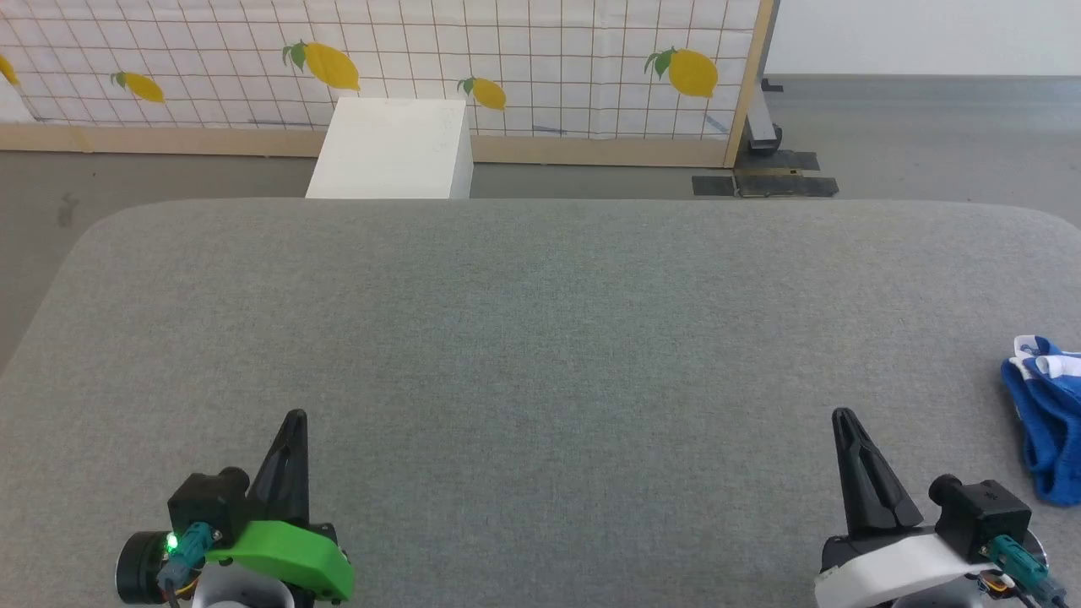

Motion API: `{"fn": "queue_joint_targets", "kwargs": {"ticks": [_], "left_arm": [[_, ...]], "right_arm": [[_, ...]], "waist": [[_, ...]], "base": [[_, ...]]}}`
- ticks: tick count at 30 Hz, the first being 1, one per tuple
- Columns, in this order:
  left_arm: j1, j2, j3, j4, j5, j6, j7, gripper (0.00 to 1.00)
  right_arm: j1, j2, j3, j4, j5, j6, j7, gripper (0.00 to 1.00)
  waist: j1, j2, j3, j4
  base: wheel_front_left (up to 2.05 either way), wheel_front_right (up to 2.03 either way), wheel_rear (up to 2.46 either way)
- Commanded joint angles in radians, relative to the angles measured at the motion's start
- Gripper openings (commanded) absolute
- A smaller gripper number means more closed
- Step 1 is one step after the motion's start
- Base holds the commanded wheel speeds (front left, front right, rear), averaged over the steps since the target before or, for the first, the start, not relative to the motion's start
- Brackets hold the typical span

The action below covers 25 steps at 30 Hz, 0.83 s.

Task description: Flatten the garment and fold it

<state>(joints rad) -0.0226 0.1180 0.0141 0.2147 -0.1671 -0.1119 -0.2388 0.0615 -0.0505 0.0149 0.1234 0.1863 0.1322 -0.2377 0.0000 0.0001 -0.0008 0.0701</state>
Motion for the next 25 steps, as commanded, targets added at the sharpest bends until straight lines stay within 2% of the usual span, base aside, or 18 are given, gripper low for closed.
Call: {"fn": "queue_joint_targets", "kwargs": {"ticks": [1,25], "left_arm": [[0.002,-0.006,-0.001,-0.009,0.008,0.009,0.005,0.0],[0.006,-0.019,-0.004,-0.052,0.041,0.03,0.054,0.0]], "right_arm": [[-0.006,0.0,-0.001,-0.007,-0.009,0.0,0.005,0.0],[-0.017,0.0,-0.004,-0.031,-0.046,0.0,0.054,0.0]], "waist": [[0.0,-0.0001,0.0,-0.001],[0.0,-0.0001,0.0,-0.015]], "base": [[0.0,0.0,0.0],[0.0,0.0,0.0]]}}
